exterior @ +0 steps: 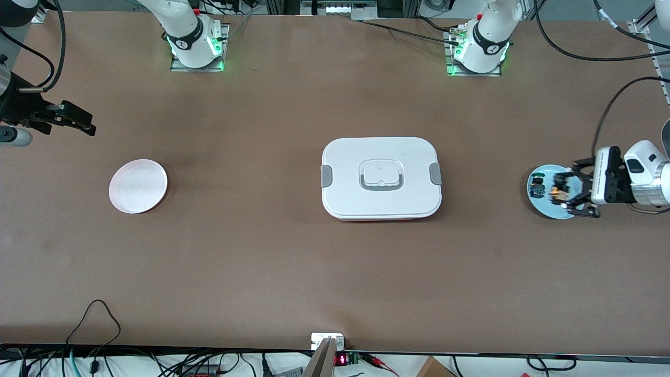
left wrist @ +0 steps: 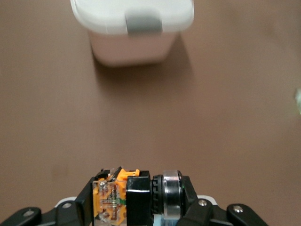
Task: Transfer orange switch to right arm and place
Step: 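Carry the switch over the box while the right gripper reaches in, then bring the right gripper to the switch and close on it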
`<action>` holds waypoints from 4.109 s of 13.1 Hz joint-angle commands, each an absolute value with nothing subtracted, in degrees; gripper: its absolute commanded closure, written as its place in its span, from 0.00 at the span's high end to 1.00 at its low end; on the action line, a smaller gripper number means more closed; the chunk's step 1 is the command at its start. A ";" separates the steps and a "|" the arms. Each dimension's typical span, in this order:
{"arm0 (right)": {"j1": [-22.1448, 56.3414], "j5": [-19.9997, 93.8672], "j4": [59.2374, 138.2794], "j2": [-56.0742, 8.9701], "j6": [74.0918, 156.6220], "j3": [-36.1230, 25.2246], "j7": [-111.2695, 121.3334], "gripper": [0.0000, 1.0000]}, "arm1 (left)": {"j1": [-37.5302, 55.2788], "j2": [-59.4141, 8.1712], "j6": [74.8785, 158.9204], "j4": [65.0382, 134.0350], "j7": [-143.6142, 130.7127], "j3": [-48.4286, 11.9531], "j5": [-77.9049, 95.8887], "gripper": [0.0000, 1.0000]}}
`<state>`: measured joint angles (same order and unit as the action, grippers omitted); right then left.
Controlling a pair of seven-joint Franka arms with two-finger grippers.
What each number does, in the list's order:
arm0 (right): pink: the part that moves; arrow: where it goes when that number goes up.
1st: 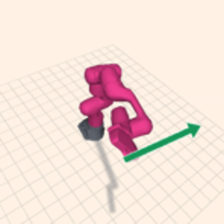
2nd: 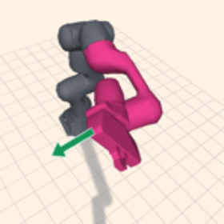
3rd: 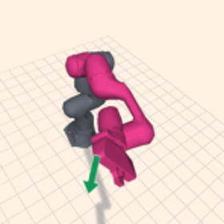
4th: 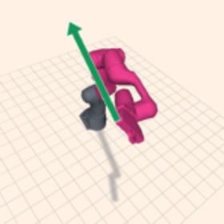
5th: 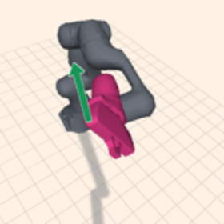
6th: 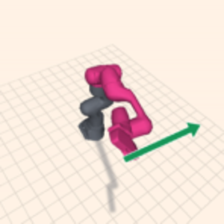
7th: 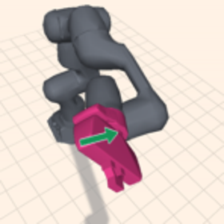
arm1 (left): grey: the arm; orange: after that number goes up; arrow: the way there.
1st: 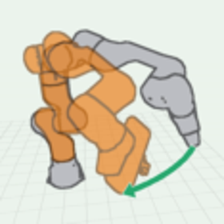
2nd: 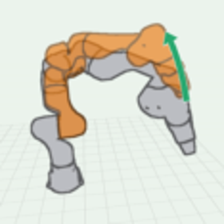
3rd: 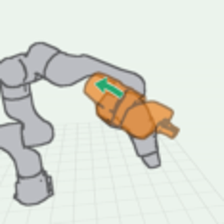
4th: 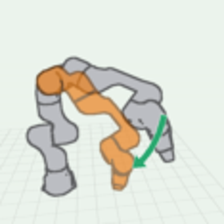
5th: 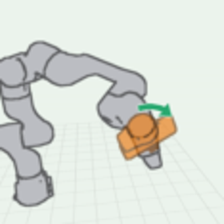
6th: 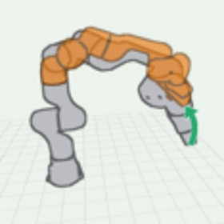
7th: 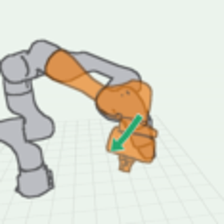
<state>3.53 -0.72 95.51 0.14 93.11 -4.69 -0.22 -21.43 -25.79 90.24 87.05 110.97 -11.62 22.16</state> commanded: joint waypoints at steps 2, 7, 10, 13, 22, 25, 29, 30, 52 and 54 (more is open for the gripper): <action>3.34 0.00 92.82 -0.53 92.11 -5.19 0.35 1.00 | -21.97 -27.07 84.56 85.08 105.39 -18.69 38.80 0.00; 3.25 0.00 92.72 -0.44 91.93 -5.54 0.53 1.00 | -20.40 -27.51 90.51 85.08 93.03 -32.23 56.75 0.00; 3.51 0.09 92.81 -0.44 91.67 -5.45 0.53 1.00 | -15.05 -27.25 97.97 85.52 89.04 -35.32 62.39 0.00; 3.34 2.36 93.07 -0.53 89.74 -5.45 0.35 1.00 | -10.04 -27.42 106.76 85.87 88.77 -39.10 66.09 0.00; 3.34 39.85 93.52 -7.81 81.86 -5.36 1.85 1.00 | 3.16 -28.21 128.31 85.78 87.89 -39.37 75.05 0.01; 3.78 51.74 93.52 -11.33 77.61 -4.93 2.20 1.00 | 3.43 -28.21 128.93 85.78 88.15 -39.37 75.15 0.02; 4.66 61.05 93.60 -12.65 77.44 -4.83 2.11 1.00 | 3.16 -28.21 129.37 85.34 88.77 -39.37 75.15 0.03; 4.66 64.04 93.52 -13.79 77.52 -4.83 2.11 1.00 | 3.25 -28.21 129.72 85.25 88.77 -39.37 75.15 0.03; 22.93 102.57 111.27 -10.81 99.49 -4.31 -0.18 1.00 | 2.81 -28.13 130.17 85.17 89.03 -39.37 74.88 0.03; 23.20 104.92 111.36 -10.81 99.67 -4.13 -0.26 1.00 | 2.81 -28.13 130.17 85.17 89.03 -39.37 74.88 0.03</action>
